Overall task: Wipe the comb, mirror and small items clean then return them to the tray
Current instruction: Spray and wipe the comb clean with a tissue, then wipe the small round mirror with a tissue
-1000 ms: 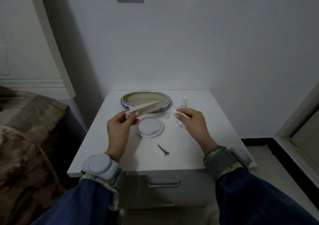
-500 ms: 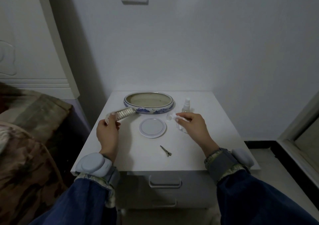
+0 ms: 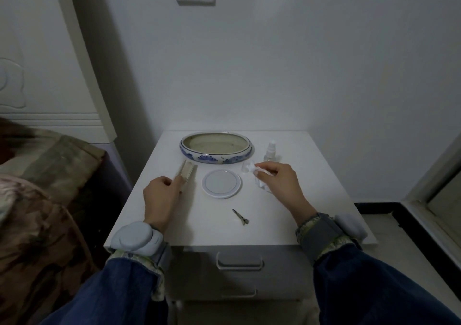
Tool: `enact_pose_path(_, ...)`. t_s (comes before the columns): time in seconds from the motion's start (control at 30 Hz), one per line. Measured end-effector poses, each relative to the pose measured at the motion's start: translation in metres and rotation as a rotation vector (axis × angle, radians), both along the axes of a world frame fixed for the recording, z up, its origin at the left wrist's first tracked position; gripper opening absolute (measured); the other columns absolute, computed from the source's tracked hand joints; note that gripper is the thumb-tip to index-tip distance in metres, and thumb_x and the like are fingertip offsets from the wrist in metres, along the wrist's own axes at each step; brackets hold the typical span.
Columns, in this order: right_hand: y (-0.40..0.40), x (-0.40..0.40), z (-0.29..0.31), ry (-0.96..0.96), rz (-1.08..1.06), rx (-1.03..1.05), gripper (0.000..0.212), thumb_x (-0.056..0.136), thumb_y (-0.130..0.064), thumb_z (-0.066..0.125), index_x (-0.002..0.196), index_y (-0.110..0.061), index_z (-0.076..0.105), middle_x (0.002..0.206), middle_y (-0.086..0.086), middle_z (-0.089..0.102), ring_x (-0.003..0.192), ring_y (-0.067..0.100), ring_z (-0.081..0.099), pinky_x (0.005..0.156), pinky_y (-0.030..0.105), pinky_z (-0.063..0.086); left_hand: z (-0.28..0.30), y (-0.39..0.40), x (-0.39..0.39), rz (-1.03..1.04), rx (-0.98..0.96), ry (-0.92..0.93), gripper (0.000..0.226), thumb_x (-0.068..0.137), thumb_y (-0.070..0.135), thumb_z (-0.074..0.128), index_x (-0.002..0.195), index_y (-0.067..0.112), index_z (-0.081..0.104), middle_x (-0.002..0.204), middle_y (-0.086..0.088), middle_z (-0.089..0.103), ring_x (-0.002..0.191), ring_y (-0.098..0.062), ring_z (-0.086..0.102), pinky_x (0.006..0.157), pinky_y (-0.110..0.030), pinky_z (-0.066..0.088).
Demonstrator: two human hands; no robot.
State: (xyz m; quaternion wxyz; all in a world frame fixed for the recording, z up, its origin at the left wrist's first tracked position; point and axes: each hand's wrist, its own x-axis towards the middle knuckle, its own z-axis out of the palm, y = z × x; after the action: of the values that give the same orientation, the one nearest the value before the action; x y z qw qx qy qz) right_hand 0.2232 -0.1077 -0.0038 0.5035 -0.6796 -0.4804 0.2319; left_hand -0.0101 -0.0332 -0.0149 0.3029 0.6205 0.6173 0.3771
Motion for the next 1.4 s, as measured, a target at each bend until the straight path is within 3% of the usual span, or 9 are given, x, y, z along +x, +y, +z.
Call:
enact_pose_path(0.37,-0.001,-0.002,-0.001,0.018,0.004,-0.018,0.015,0.085,-0.019,0.065,0.098,-0.016,0.072,0.09,-0.006,0.066,0.087,0.007,0.059,0.066,0.007,0.039,-0.002,0.001,0.003,-0.06,0.069,0.116,0.019,0.094,0.023,0.051,0.092,0.008,0.063,0.082,-0.007,0.061,0.078,-0.021,0.053,0.072,-0.028,0.036)
enact_pose_path(0.6,0.0,-0.002,-0.004,-0.006,0.003,-0.003,0.013,0.083,-0.017,0.066,0.095,-0.02,0.071,0.097,-0.003,0.066,0.092,0.01,0.06,0.076,0.015,0.042,-0.003,0.002,0.002,-0.064,0.07,0.175,0.036,0.095,0.017,0.048,0.07,0.001,0.067,0.069,-0.013,0.062,0.062,-0.02,0.051,0.067,-0.025,0.031)
enact_pose_path(0.67,0.001,-0.002,-0.004,-0.015,-0.002,0.005,0.012,0.082,-0.016,0.067,0.092,-0.022,0.071,0.098,-0.001,0.066,0.094,0.012,0.06,0.08,0.019,0.042,-0.002,0.001,0.002,-0.066,0.077,0.174,0.034,0.094,0.015,0.049,0.068,0.001,0.067,0.068,-0.013,0.062,0.068,-0.024,0.054,0.067,-0.026,0.031)
enact_pose_path(0.8,-0.002,-0.002,-0.002,-0.068,0.0,0.002,0.012,0.081,-0.013,0.066,0.088,-0.021,0.071,0.093,-0.003,0.065,0.087,0.011,0.059,0.08,0.024,0.046,-0.002,0.002,0.003,-0.042,0.119,0.196,0.023,0.09,0.01,0.052,0.095,-0.006,0.068,0.093,-0.021,0.063,0.09,-0.031,0.054,0.069,-0.026,0.032)
enact_pose_path(0.9,-0.001,-0.001,-0.002,-0.2,-0.007,-0.006,0.011,0.079,-0.011,0.068,0.086,-0.018,0.073,0.078,-0.013,0.058,0.073,0.004,0.055,0.075,0.025,0.048,0.0,0.004,0.006,-0.024,0.186,0.205,0.034,0.091,0.02,0.056,0.119,0.002,0.058,0.111,-0.017,0.056,0.097,-0.025,0.051,0.081,-0.028,0.034)
enact_pose_path(1.03,0.001,0.002,-0.005,-0.291,0.009,-0.067,0.01,0.076,-0.013,0.069,0.084,-0.018,0.074,0.083,-0.004,0.063,0.075,0.01,0.058,0.067,0.023,0.046,-0.001,0.002,0.018,-0.234,0.252,0.218,0.042,0.081,0.035,0.07,0.112,0.009,0.06,0.11,-0.008,0.06,0.107,-0.026,0.048,0.085,-0.032,0.038)
enact_pose_path(1.1,0.001,0.002,-0.008,-0.315,0.021,-0.135,0.011,0.076,-0.022,0.07,0.086,-0.019,0.074,0.083,-0.006,0.064,0.075,0.006,0.058,0.065,0.02,0.044,-0.004,-0.003,0.027,-0.329,0.209,0.319,0.062,0.074,0.051,0.07,0.121,0.014,0.054,0.121,-0.004,0.056,0.117,-0.023,0.042,0.094,-0.034,0.034)
enact_pose_path(1.2,0.002,0.002,-0.011,-0.317,0.029,-0.161,0.014,0.074,-0.035,0.07,0.082,-0.024,0.074,0.087,-0.006,0.068,0.083,0.008,0.06,0.073,0.025,0.048,-0.004,-0.01,0.037,-0.373,0.23,0.461,0.084,0.066,0.071,0.063,0.131,0.02,0.045,0.128,0.001,0.052,0.126,-0.021,0.035,0.103,-0.038,0.024)
enact_pose_path(1.4,0.0,0.0,-0.003,-0.261,-0.122,-0.02,0.018,0.078,-0.034,0.069,0.069,-0.019,0.064,0.076,-0.005,0.059,0.075,0.011,0.051,0.064,0.023,0.037,-0.006,-0.012,0.047,-0.33,0.255,0.574,0.099,0.065,0.077,0.058,0.142,0.023,0.031,0.14,-0.001,0.047,0.136,-0.02,0.028,0.11,-0.039,0.014)
